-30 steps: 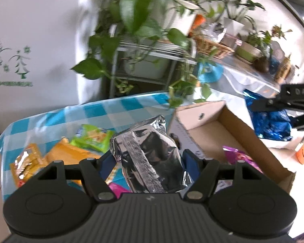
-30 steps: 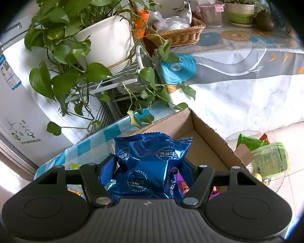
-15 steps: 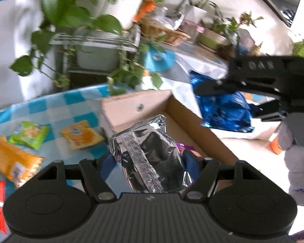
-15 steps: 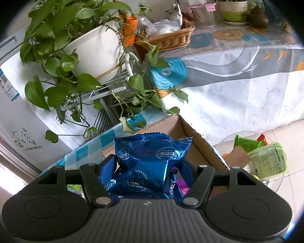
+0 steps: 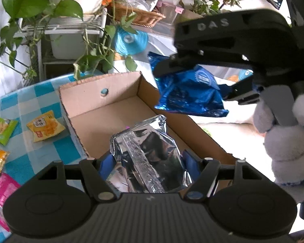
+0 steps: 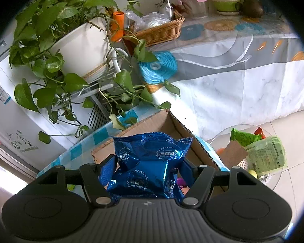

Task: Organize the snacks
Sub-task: 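Open right tool over the box to drop blue foil packet while left tool drops silver packet, then move both tools back over the snack pile on the table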

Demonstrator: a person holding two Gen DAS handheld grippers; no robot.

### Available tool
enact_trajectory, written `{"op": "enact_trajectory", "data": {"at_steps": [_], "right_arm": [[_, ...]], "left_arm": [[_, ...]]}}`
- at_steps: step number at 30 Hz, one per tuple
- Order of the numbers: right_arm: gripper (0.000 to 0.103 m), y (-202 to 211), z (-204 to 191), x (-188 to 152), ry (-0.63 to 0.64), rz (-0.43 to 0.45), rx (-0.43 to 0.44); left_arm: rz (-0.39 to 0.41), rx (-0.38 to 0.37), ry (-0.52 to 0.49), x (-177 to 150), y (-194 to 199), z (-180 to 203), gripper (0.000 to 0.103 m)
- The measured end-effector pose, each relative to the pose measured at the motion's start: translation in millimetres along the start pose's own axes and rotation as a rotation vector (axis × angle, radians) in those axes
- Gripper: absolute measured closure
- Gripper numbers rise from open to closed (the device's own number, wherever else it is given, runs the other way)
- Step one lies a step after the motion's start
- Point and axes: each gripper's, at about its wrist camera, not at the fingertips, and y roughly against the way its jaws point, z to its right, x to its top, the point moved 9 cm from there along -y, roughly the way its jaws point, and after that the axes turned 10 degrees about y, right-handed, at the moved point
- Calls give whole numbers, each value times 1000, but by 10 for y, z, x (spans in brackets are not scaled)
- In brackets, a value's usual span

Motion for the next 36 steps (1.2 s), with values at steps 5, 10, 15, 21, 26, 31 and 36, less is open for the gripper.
{"op": "enact_trajectory", "data": {"at_steps": [5, 10, 15, 21, 26, 31, 36], "right_arm": [[30, -51, 18, -7, -10, -14, 0], [20, -54, 10, -11, -19, -16, 7], [17, -37, -19, 13, -24, -1, 14], [8, -15, -100, 53, 32, 29, -29], [5, -27, -189, 74, 55, 46, -38], [1, -52, -383, 101, 98, 70, -24], [0, -158, -667, 61, 201, 56, -27]], "left_arm": [[-16, -11, 16, -30, -49, 31, 26], [20, 8, -4, 51, 57, 15, 17], [31, 39, -11, 102, 154, -67, 16], [37, 76, -11, 103, 277, -210, 16], [31, 105, -9, 96, 346, -389, 16], [31, 156, -13, 122, 496, -638, 15], [28, 195, -7, 156, 622, -901, 15]]}}
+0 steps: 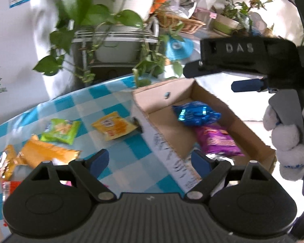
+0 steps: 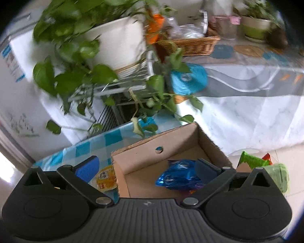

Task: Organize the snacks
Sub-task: 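Move both tools back over the snack pile on the table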

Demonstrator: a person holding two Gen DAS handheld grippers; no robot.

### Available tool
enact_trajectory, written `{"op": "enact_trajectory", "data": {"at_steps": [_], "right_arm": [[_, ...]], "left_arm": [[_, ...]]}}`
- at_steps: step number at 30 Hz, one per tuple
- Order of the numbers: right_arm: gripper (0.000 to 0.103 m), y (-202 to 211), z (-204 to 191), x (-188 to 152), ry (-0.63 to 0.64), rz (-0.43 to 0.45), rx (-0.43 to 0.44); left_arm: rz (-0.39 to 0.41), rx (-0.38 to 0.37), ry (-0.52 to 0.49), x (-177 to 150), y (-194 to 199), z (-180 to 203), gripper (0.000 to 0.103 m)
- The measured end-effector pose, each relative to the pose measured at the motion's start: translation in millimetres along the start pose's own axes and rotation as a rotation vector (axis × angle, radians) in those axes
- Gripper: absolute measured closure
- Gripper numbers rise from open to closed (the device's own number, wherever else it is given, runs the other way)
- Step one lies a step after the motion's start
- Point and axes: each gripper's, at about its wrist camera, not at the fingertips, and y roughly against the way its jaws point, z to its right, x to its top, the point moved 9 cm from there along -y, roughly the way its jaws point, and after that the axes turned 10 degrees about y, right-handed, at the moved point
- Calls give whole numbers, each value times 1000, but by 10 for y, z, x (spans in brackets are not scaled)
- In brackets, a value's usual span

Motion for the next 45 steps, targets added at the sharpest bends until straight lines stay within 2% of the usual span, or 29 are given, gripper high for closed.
{"op": "enact_trajectory", "data": {"at_steps": [6, 13, 22, 30, 34, 37, 40, 45], "right_arm": [[0, -120, -312, -38, 81, -36, 34], [0, -192, -517, -68, 113, -54, 64], [0, -247, -850, -99, 185, -48, 129], [0, -334, -1178, -179, 264, -71, 191], [0, -390, -1367, -233, 302, -83, 230], [1, -459, -1546, -301, 342, -104, 269], [4, -565, -1736, -384, 399, -131, 299], [8, -723, -1989, -492, 451, -166, 351]], "left_arm": [[-5, 47, 17, -1, 53, -341, 15], [-19, 102, 35, -4, 155, -747, 15], [-13, 216, 204, 39, 277, -1592, 15], [-32, 309, 300, -92, 319, -2066, 15], [-53, 305, 319, -155, 328, -2169, 15], [-68, 312, 296, -201, 316, -2218, 15], [-95, 311, 259, -276, 263, -2230, 15], [-120, 300, 269, -341, 170, -2327, 15]]}}
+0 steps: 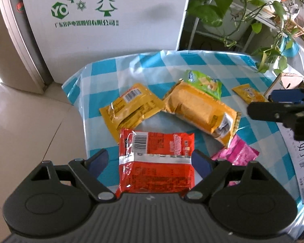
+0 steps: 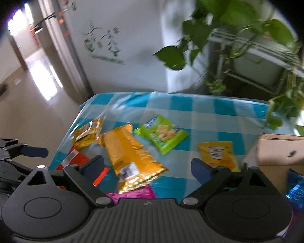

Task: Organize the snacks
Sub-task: 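Move both tools back over the snack pile on the table, then grasp the red packet with the left tool while the right tool grasps the long yellow bag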

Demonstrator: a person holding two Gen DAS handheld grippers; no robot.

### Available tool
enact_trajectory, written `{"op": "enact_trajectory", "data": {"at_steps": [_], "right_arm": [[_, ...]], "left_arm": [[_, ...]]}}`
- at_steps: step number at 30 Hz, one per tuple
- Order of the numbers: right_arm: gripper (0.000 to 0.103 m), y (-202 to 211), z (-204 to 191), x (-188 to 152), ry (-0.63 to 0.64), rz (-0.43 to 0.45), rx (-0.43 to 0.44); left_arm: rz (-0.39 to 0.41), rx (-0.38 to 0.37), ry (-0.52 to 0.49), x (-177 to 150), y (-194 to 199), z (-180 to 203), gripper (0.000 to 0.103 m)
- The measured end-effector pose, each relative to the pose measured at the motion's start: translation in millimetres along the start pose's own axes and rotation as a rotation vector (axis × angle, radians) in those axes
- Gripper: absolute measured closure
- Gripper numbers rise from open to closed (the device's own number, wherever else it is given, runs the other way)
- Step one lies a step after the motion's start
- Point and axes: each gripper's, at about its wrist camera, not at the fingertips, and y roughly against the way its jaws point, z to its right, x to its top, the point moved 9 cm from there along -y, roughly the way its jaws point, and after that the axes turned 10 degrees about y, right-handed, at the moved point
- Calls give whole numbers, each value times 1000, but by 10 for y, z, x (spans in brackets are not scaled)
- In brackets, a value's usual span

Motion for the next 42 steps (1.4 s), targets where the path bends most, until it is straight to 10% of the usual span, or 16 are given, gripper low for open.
{"op": "enact_trajectory", "data": {"at_steps": [20, 27, 42], "right_arm": [[15, -795, -301, -7, 91, -124, 34], [36, -816, -267, -58, 71, -144, 32], [40, -633, -42, -57, -64, -148, 23]], "left_arm": [[-60, -43, -67, -88, -288, 42, 11], [-59, -49, -100, -112, -356, 128, 7], [-36, 12, -117, -143, -543, 122, 0]]}}
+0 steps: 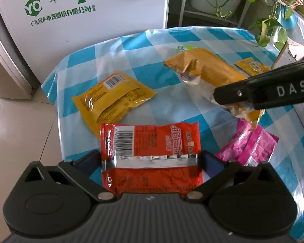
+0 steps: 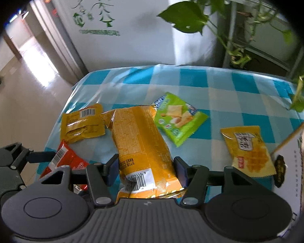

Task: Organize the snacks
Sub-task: 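Grasp the red packet with the left tool while the right tool grasps the long yellow bag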

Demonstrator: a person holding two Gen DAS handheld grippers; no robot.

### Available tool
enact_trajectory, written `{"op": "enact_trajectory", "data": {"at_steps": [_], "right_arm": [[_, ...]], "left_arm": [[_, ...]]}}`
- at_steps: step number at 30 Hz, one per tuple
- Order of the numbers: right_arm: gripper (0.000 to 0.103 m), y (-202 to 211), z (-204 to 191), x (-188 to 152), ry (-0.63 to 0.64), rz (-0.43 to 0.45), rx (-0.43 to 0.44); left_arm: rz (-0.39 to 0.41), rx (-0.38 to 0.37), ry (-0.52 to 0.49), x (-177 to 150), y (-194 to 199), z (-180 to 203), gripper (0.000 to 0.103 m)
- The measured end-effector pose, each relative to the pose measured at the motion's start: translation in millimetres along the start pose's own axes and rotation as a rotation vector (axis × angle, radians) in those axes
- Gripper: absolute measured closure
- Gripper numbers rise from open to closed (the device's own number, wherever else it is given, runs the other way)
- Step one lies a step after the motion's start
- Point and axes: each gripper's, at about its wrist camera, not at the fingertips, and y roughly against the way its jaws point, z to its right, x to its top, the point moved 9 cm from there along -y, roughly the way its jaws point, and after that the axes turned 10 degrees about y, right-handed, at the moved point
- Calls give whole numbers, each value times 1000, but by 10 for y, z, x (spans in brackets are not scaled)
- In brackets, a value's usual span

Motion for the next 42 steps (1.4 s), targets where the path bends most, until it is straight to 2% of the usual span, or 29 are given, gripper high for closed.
{"op": "enact_trajectory", "data": {"at_steps": [7, 9, 14, 19, 22, 25, 29, 30, 37, 42], "right_arm": [[35, -90, 40, -57, -33, -10, 5], [30, -112, 38, -57, -34, -9, 9], [26, -177, 28, -70, -36, -17, 5], [25, -193, 11, -72, -27, -20, 6], [29, -196, 0, -82, -19, -25, 3], [33, -183, -2, -84, -19, -25, 0], [44, -139, -20, -75, -20, -17, 5], [44, -120, -25, -71, -23, -13, 7], [45, -54, -24, -71, -25, -3, 10], [45, -8, -6, -67, -36, 6, 12]], "left_arm": [[-1, 8, 27, -12, -1, -12, 0], [-1, 9, 30, -13, -1, -12, 0], [-4, 12, 34, -11, 3, -9, 0], [-4, 10, 29, -15, 9, -7, 0], [-6, 10, 28, -23, 17, -9, 0], [-2, 3, 24, -26, 45, 17, 7], [23, 0, 19, 3, 103, 28, 29], [25, -8, 25, 12, 114, 24, 31], [49, -31, 86, 68, 179, -4, 32], [59, -17, 117, 110, 184, -52, 32]]}}
